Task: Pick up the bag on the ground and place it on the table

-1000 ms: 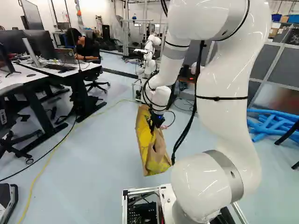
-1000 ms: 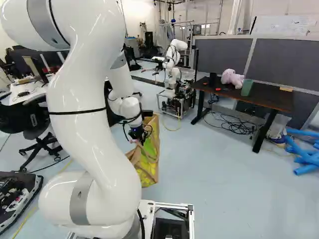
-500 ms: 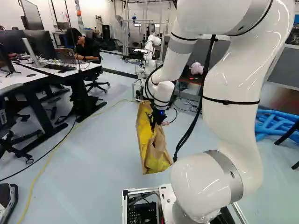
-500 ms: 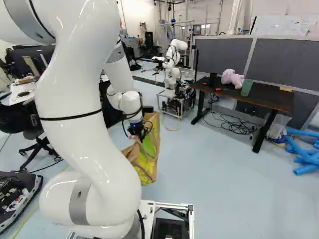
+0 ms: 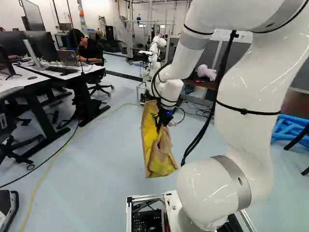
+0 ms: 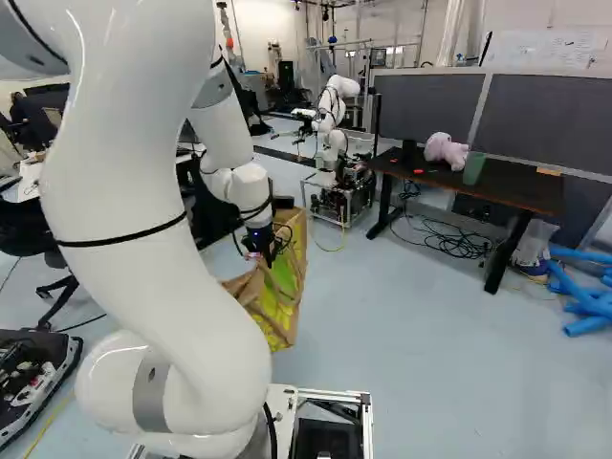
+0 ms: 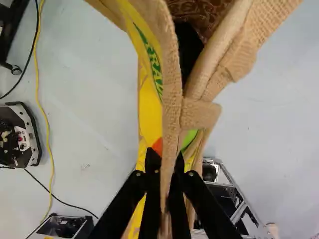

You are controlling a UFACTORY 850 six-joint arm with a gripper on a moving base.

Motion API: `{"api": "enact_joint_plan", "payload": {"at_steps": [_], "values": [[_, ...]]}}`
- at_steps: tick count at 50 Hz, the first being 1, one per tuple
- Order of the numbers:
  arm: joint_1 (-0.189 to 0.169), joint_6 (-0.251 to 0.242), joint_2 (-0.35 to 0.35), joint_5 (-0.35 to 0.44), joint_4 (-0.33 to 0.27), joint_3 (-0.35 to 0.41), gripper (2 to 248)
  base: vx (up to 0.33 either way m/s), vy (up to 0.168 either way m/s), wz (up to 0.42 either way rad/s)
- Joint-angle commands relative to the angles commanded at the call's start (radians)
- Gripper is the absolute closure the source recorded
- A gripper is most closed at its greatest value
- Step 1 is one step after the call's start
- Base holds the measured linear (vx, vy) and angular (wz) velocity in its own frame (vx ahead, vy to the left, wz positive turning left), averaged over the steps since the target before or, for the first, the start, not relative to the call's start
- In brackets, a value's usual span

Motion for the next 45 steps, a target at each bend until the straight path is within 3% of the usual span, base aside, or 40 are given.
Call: {"api": "enact_joint_plan", "payload": {"at_steps": [23, 45], "values": [[-0.009, 0.000, 0.088, -0.047, -0.091, 0.010, 228, 0.000, 0.000, 0.000], [-0.036, 0.000, 0.153, -0.140, -0.101, -0.003, 228, 0.000, 0.000, 0.000]]}}
